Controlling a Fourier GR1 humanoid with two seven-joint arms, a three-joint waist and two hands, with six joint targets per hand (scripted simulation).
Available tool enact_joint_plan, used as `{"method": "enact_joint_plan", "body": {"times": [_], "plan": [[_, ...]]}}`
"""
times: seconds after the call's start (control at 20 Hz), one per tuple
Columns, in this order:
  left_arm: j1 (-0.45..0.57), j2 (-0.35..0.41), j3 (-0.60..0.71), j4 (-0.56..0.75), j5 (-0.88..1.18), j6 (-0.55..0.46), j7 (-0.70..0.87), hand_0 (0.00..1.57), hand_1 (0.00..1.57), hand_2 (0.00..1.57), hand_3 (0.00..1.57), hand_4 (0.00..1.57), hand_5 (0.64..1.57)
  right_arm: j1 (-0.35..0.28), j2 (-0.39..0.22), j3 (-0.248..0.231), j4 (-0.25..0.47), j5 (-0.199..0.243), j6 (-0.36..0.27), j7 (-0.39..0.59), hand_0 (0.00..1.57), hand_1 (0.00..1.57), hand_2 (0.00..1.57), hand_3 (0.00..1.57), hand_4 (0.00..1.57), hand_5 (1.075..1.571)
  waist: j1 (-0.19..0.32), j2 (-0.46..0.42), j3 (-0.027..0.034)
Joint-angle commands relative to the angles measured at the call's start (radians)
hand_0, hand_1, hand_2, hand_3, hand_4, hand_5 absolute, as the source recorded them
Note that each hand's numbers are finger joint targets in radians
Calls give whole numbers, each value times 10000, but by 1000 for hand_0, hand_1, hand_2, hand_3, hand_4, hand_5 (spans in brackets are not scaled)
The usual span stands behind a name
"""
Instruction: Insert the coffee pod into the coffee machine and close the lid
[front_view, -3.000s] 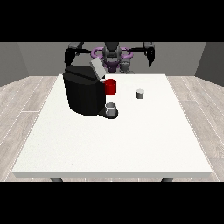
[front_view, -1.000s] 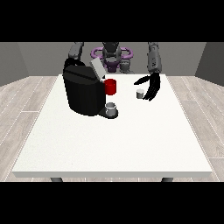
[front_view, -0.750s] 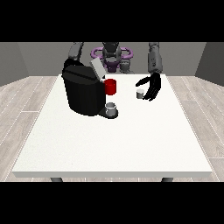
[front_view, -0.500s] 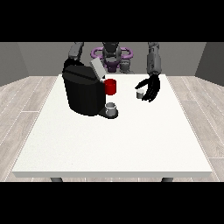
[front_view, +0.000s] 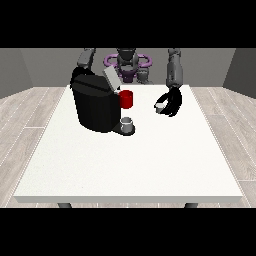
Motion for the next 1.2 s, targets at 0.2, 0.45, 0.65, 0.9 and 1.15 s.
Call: {"method": "enact_joint_plan", "body": {"times": [0.2, 0.45, 0.65, 0.9, 1.15], "plan": [[-521, -41, -300, 568, -869, 172, 529, 1115, 1115, 1173, 966, 280, 1571, -406, 62, -250, 504, -229, -6, -207, 0, 0, 0, 0, 535, 1571, 65, 140, -12], [-473, 343, -144, 288, -543, -803, -701, 1424, 1424, 1457, 1423, 564, 1571, 678, -111, -348, 778, -409, 423, -800, 0, 0, 0, 0, 398, 1571, 137, -540, -10], [-1341, 85, -241, -169, -479, -1268, -828, 1400, 1400, 1423, 1364, 595, 1571, -433, 17, -638, 1186, -403, -170, -213, 0, 0, 0, 0, 429, 1571, 406, -415, -11], [-2059, 336, -108, -555, -335, -2243, -505, 1243, 1243, 1327, 1315, 535, 1571, -361, -331, -866, 1675, -563, 218, -569, 0, 0, 0, 0, 493, 1571, 407, -688, -9], [-2572, 526, -23, -646, -575, -2246, -407, 1255, 1255, 1332, 1288, 556, 1571, -316, -188, -338, 1387, -406, 447, -346, 0, 0, 0, 0, 443, 1571, -65, -695, -13]]}}
